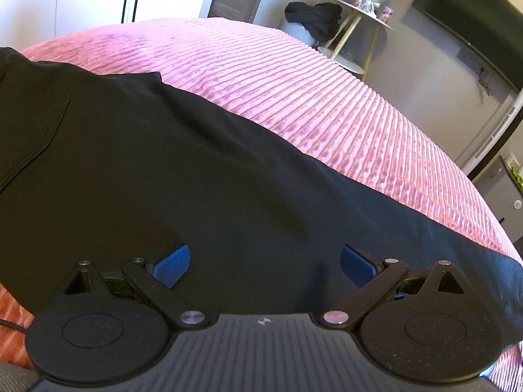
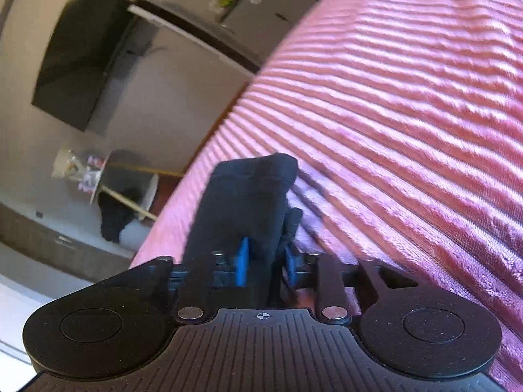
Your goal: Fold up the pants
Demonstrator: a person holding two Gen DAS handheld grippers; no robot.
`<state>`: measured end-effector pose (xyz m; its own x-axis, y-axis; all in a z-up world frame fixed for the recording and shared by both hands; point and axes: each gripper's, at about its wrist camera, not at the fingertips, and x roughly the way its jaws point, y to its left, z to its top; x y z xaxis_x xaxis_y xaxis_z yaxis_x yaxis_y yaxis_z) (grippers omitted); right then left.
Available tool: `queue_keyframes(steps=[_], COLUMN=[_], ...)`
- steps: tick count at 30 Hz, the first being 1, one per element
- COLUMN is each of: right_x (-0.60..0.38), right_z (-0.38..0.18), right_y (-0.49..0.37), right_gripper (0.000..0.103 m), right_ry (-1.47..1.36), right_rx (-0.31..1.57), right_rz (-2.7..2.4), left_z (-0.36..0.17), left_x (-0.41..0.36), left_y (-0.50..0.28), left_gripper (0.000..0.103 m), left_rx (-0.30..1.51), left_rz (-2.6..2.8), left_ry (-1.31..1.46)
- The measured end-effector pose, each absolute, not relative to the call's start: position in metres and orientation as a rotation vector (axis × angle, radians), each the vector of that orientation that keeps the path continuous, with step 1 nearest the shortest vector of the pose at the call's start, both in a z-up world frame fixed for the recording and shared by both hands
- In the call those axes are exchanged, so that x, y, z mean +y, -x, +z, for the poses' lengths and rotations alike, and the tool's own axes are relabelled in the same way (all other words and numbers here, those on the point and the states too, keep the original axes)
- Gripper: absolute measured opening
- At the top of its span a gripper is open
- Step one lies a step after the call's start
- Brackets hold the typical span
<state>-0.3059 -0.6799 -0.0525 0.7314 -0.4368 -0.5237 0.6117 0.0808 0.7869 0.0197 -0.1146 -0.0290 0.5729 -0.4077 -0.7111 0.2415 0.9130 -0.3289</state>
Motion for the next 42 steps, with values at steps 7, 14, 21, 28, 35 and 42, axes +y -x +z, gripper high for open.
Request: queue_keyframes(steps=[7,14,21,28,35,42], right_x=[-0.651,-0.526,-0.393,-0.431,-0.503,-0.505], right_z=[-0.006,0.079,0.024,0.013,-0.013,-0.014], right_y=[0.289,0.22,0.148,0.172,0.206,0.223], right_gripper=[0.011,0.011,0.048,0.051,0.007,0.019], right_ry=[-1.069,-0.702,-0.547,-0.773,-0.876,-0.926], right_rx=[0.155,0.147,0.527,0.515,0.596,0.502], right_rz=[-0.774,-0.373,-0.074,-0.106,-0.518,-0.546], left_z=[-0.021,-0.011,-0.003,-0.011,-0.032,-0.048], left_x=[-0.109,-0.079,-0.045,-0.046,-0.075,-0.085], left_y=[-0.013,-0.016,-0.014,-0.023,-0.038,-0.053], left_gripper=[0.099,0.099,0.099,0.099,0.099,0.099], left_rx=[0.835,0.761,0.718,0.823,1.016,1.156], left_rz=[-0.353,-0.318,-0.27,-0.385,-0.619,-0.748], left_ry=[0.228,0.374,0.535,0.584,0.56,0.638])
